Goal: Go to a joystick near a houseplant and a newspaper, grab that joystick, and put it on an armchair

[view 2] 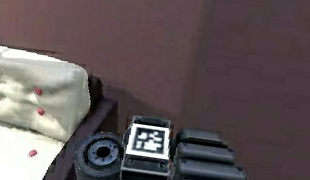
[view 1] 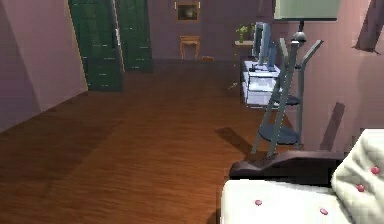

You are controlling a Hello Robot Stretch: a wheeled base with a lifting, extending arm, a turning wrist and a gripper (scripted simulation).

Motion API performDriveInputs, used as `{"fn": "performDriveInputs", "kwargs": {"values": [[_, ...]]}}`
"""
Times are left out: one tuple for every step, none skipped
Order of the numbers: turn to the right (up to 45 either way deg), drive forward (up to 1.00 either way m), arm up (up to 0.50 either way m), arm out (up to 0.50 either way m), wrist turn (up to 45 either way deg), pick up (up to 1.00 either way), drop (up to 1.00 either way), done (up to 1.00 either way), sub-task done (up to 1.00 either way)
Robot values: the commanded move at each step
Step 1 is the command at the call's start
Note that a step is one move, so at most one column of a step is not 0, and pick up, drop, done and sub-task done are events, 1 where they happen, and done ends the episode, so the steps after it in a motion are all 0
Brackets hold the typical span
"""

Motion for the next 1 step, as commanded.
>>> {"fn": "performDriveInputs", "kwargs": {"values": [[-39.0,0.0,0.0,0.0,0.0,0.0,0.0,0.0,0.0]]}}
